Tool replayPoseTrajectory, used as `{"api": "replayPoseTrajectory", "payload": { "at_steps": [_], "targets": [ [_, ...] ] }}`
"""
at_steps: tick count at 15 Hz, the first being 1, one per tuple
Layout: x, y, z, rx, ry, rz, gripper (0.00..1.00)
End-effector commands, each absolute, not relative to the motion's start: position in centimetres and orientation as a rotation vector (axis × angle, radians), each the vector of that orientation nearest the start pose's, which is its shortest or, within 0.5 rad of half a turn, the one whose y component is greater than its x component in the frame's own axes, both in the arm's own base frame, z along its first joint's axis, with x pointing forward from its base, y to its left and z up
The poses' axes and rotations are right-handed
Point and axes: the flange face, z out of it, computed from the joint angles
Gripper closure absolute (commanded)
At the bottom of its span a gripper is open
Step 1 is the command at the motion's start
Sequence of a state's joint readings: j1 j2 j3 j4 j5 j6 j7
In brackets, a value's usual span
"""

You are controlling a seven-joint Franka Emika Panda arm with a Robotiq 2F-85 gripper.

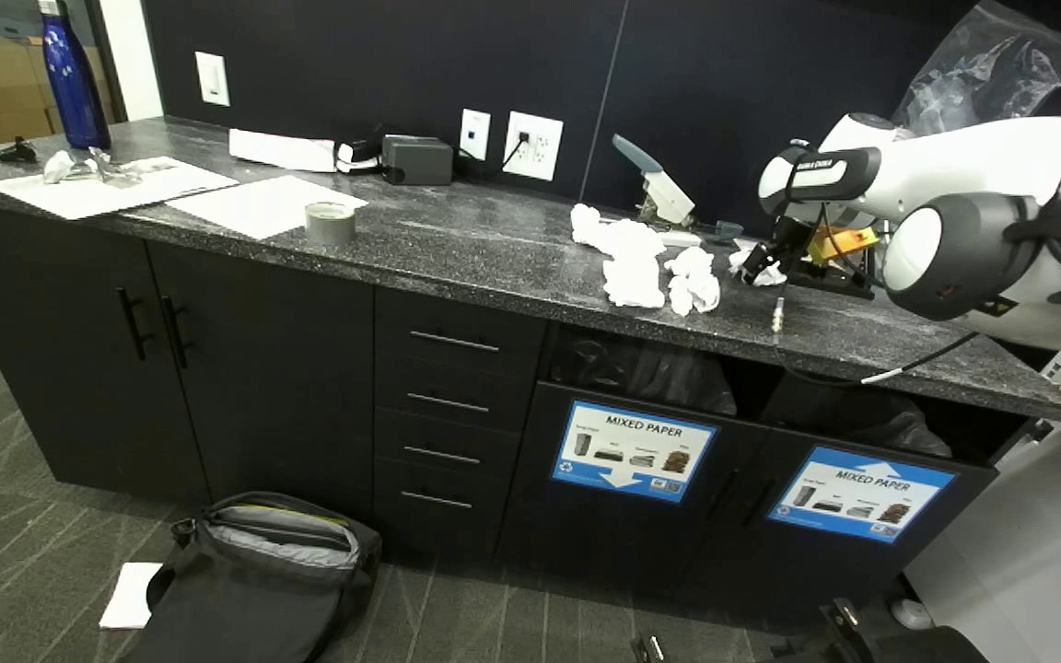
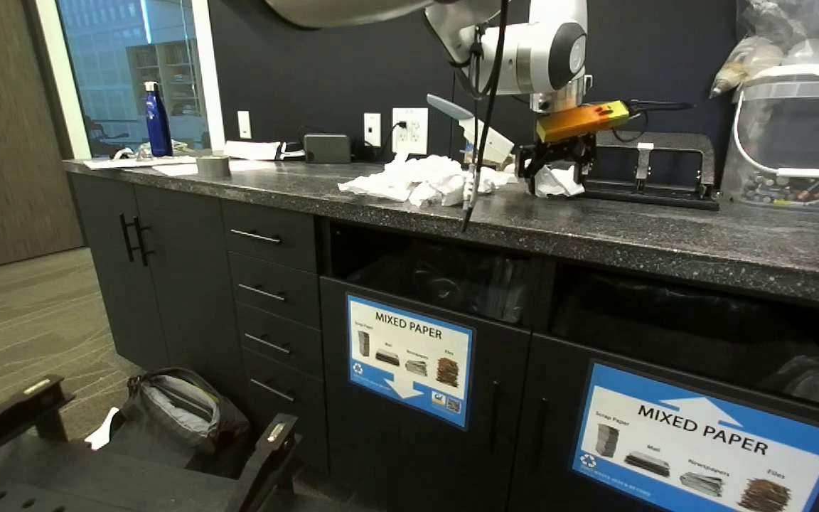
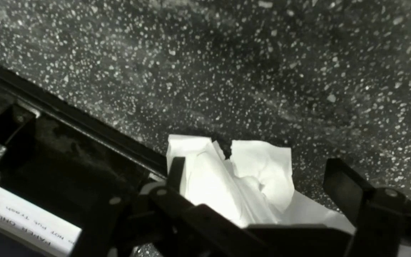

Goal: Put the papers in the bon to the left

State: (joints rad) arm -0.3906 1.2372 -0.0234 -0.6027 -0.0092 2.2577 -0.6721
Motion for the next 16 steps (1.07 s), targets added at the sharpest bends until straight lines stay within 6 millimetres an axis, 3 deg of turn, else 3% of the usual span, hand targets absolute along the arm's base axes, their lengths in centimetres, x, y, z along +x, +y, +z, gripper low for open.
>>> {"api": "replayPoseTrajectory", "payload": {
  "at_steps": [1, 4, 5, 6, 8, 13, 16],
  "targets": [
    [78.2, -32.8, 27.7, -3.27, -0.5, -0.752, 0.0],
    [78.2, -32.8, 26.6, -3.261, -0.487, -0.768, 0.0],
    [78.3, -32.8, 26.0, -3.261, -0.491, -0.795, 0.04],
    [78.3, -32.9, 25.6, -3.258, -0.491, -0.807, 0.25],
    [78.3, -32.9, 25.0, -3.253, -0.485, -0.824, 0.29],
    [78.4, -32.7, 24.7, -3.246, -0.484, -0.864, 0.69],
    [78.3, -33.0, 25.0, -3.275, -0.459, -0.83, 0.88]
  ]
}}
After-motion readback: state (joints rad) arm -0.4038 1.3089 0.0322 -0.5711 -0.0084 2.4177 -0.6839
